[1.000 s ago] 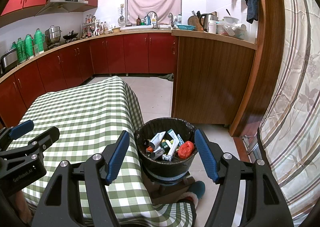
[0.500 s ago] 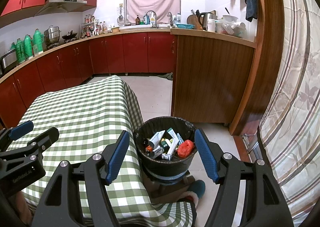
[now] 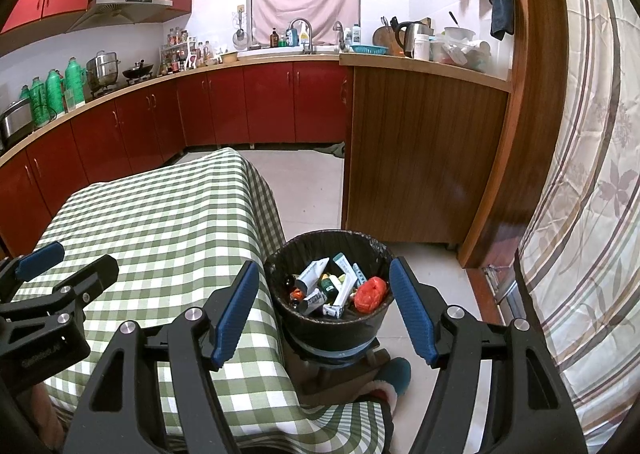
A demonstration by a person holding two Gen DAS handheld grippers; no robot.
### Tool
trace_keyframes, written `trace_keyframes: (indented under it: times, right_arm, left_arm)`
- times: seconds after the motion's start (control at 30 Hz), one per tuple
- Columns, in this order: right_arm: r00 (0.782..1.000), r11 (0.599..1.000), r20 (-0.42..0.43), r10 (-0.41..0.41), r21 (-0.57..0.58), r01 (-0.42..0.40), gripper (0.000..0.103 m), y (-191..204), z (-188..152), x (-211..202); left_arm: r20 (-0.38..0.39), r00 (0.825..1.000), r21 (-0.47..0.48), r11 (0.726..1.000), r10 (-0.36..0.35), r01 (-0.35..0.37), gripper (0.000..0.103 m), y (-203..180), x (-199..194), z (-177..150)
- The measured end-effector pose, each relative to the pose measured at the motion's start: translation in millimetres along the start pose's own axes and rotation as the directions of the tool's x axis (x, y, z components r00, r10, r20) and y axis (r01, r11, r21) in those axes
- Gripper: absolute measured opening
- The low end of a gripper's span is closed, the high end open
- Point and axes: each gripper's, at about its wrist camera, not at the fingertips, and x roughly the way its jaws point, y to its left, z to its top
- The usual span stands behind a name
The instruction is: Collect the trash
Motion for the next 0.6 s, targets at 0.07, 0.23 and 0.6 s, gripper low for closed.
trace_keyframes:
  times: [0.07, 0.23, 0.6]
  right_arm:
    - [1.0, 1.0, -0.002, 0.0, -0.001, 0.0, 0.066, 0, -2, 1]
    - [1.0, 1.0, -0.007, -0.002, -0.002, 0.002, 0.067, 2, -2, 4]
    - [0.997, 0.996, -0.035, 0.063, -0.054, -0.065, 0.076, 37, 6, 18]
  left_arm:
    - [-0.002, 1.0, 0.003, 1.0, 0.0, 0.0, 0.091, -1, 1, 0]
    - [0.015, 1.0, 0.002, 1.0, 0.012, -0.012, 0.094, -1, 1, -1]
    - [-0.093, 0.995, -0.052, 0.998, 0.043, -0.048, 0.094, 47, 31, 0]
